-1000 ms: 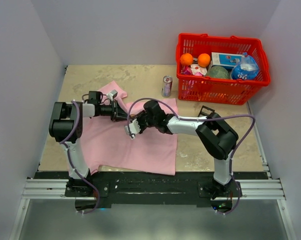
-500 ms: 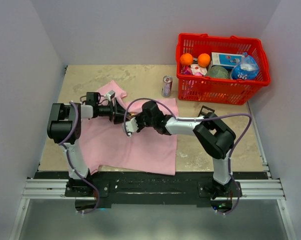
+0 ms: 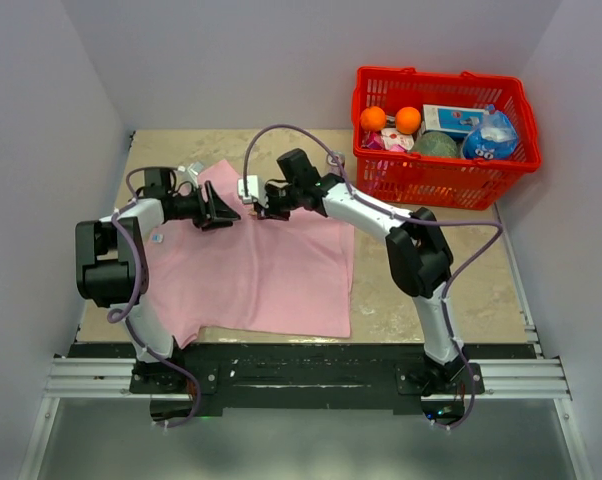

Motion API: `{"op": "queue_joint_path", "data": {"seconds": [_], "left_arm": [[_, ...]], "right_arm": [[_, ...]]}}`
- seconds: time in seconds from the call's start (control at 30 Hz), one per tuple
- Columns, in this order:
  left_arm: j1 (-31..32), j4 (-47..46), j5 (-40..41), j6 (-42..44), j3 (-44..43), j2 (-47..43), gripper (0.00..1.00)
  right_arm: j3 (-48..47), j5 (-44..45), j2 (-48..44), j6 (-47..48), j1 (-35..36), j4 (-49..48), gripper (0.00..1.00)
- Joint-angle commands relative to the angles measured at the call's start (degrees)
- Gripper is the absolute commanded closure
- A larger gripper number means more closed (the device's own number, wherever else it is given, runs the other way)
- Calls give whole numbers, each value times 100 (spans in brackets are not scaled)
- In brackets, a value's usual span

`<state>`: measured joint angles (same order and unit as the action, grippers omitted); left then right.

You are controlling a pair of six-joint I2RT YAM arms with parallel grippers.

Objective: Remove the brooch from the garment

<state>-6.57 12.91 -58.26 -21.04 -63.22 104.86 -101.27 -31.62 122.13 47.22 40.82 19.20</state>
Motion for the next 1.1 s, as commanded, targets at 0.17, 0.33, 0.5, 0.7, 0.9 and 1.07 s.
{"op": "queue_joint_path", "data": {"seconds": [0.17, 0.33, 0.5, 0.7, 0.9, 1.07], "left_arm": [[24, 344, 332, 609, 3, -106, 46], [50, 678, 648, 1057, -67, -54, 48], [226, 941, 807, 1593, -146, -27, 49], [472, 1012, 825, 1945, -103, -35, 50], [481, 731, 1158, 1893, 143, -282, 51], [481, 275, 1308, 1761, 380, -405, 51]], "right_arm": [[-147, -415, 171, -987, -74, 795, 100], [-296, -828, 180, -960, -127, 1189, 100], [-1794, -1434, 1099, -741, -170, 2700, 100], [-2704, -1927, 1727, -784, -171, 3977, 100], [-2950, -2322, 1999, -548, -197, 4872, 100], [-2609, -2393, 1824, -206, -206, 5243, 100]]}}
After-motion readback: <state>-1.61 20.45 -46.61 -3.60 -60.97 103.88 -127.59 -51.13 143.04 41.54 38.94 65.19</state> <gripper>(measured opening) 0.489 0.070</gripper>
